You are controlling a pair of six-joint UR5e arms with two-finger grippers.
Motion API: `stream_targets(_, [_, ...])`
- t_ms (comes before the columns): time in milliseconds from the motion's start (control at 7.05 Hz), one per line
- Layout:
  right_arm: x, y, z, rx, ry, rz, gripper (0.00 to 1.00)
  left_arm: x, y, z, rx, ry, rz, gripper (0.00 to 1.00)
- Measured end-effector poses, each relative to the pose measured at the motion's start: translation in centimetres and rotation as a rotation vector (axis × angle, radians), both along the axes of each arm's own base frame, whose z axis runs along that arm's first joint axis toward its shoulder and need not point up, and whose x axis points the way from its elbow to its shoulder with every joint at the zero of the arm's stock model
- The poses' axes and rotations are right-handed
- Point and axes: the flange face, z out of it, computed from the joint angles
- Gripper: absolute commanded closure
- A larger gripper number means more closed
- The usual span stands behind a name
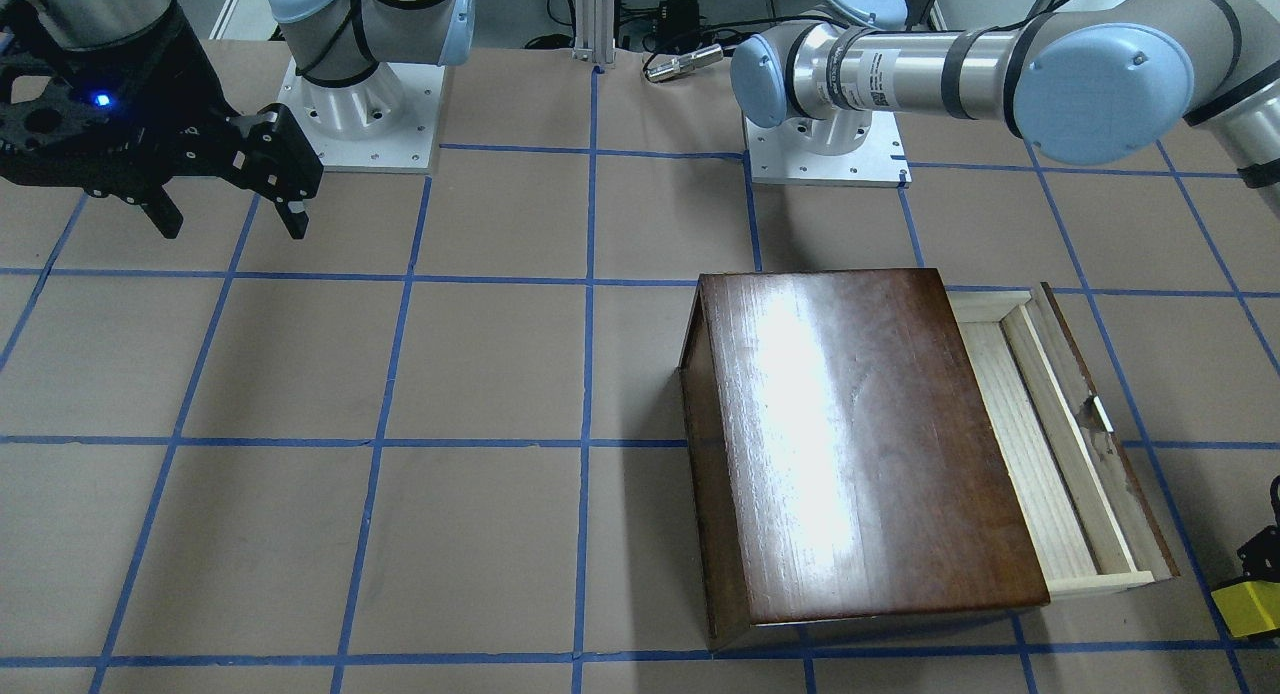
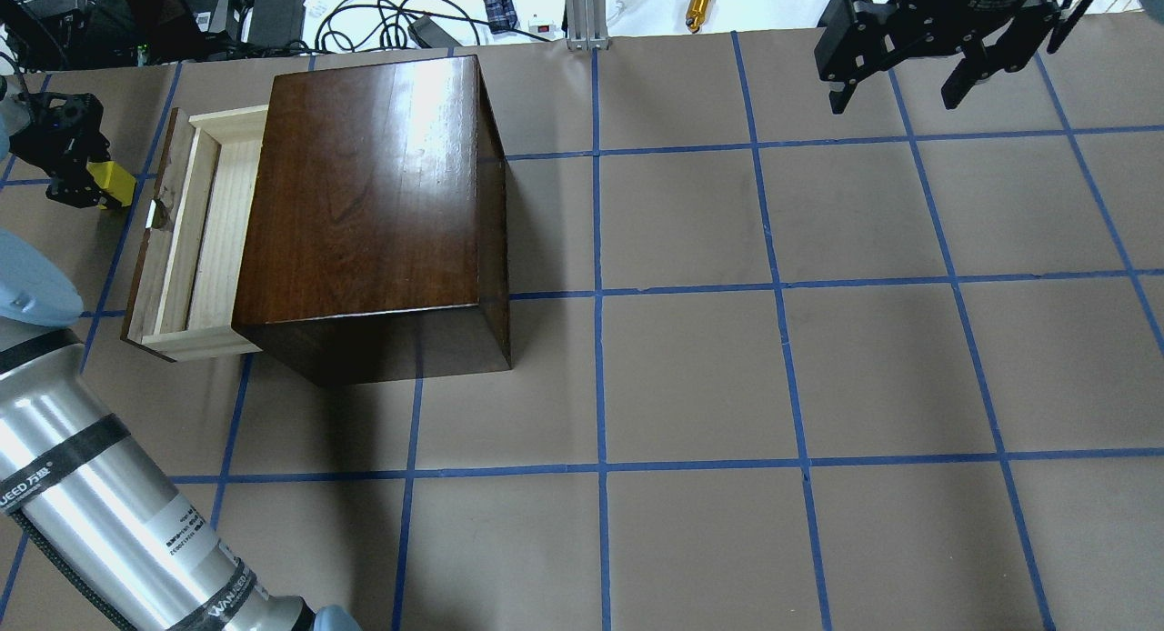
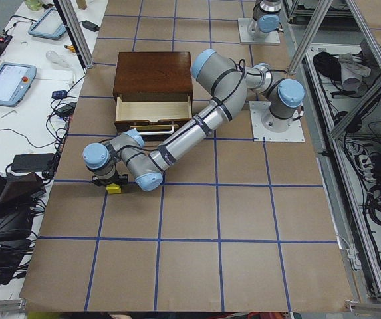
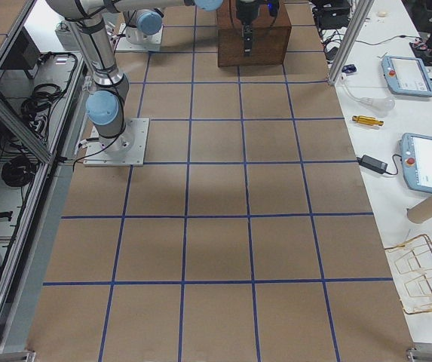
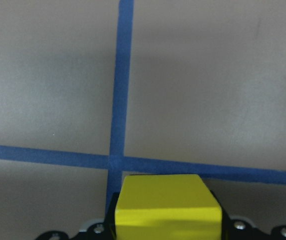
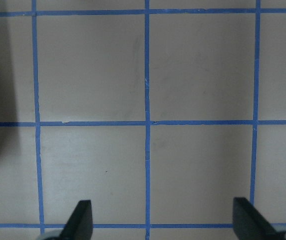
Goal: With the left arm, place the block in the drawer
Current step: 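Lift the yellow cube and carry it over the open drawer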
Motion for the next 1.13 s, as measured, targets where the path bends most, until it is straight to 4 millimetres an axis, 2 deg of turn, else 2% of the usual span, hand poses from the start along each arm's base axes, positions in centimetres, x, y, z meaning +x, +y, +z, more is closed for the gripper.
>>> stream_targets(142, [0.0,0.0,0.0,0.000,0.000,0.000,0.00,-0.5,0.2,1.7,0.000,0.019,0.003,1.00])
stream_targets(426, [0.0,0.0,0.0,-0.001,0.000,0.000,0.00,-3.2,1.1,8.1,0.015,0.061,0.018,1.00])
stream_targets(567, [0.0,0.0,0.1,-0.002,0.000,0.000,0.00,-5.1,1.9,11.5,0.032,0.070,0.029,1.00])
stream_targets(851, [0.0,0.0,0.0,-0.001,-0.001,0.000,0.00,-10.6,4.1,16.7,0.071,0.067,0.051,1.00])
stream_targets(1135, [0.0,0.0,0.0,0.000,-0.001,-0.001,0.00,-17.0,7.5,20.0,0.105,0.044,0.094,1.00])
